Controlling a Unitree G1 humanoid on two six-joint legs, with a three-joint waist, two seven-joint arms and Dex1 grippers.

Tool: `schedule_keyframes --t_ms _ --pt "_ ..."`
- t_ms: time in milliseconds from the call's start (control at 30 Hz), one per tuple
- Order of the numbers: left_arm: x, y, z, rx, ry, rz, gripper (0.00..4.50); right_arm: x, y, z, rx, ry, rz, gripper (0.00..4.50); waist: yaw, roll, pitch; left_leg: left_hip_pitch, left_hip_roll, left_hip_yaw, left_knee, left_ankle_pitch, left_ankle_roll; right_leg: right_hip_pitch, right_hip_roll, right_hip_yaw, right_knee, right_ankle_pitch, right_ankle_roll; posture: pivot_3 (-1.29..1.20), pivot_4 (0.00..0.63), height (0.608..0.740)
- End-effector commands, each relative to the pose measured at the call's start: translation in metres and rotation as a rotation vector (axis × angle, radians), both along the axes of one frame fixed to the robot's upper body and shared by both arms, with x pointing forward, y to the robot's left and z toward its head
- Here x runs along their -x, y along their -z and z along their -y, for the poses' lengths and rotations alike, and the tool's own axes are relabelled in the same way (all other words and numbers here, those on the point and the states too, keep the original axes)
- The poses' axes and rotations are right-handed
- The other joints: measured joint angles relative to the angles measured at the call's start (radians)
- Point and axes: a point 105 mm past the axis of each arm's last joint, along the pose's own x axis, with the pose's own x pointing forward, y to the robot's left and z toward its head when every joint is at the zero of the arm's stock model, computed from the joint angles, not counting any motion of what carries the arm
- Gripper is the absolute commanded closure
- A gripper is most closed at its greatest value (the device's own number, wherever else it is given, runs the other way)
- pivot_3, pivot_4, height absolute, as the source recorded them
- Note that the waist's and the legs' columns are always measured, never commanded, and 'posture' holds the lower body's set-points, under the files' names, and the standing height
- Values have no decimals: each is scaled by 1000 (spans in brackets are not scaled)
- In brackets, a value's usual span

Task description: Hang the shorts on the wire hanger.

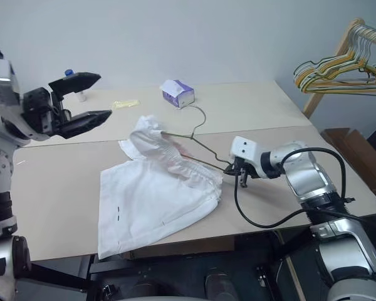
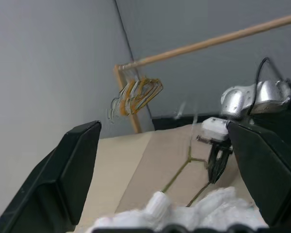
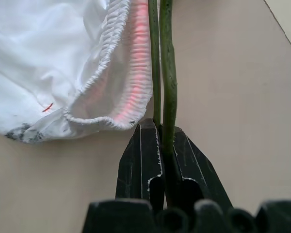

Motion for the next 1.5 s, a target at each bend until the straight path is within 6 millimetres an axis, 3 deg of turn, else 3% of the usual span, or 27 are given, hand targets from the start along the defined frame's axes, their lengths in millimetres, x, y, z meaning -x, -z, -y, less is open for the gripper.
schedule_keyframes --t_ms 33,267,767,867,1233,1500 --pt "-10 27 -2 -244 13 -13 27 -4 -14 -12 25 -55 62 4500 1 0 0 0 0 0 0 0 0 0 0 0 0 0 0 -3 0 740" --pt "-26 47 -6 -461 66 -50 27 -6 -18 -29 97 -64 34 4500 3 0 0 -4 0 0 0 0 0 -3 0 -1 -1 0 0 9 0 740" --pt "-45 74 7 -573 180 -163 27 3 -19 -44 103 -58 -9 4500 3 0 0 -8 0 -2 2 0 0 -6 0 -2 0 0 0 -11 0 740" --pt "-51 83 13 -588 173 -185 617 3 -18 -44 110 -59 -5 4500 3 0 0 -9 0 -2 2 0 0 -7 0 -2 1 0 0 -17 0 740" --pt "-57 87 14 -592 158 -203 4365 4 -20 -44 98 -46 -12 4500 -1 0 0 -18 0 -2 8 0 0 -20 0 -1 12 0 -1 -37 0 740" --pt "-61 89 12 -625 137 -158 4482 -3 -21 -47 66 -51 114 4500 -2 0 0 -19 0 -2 12 -1 1 -19 0 -1 14 0 0 -50 0 740"
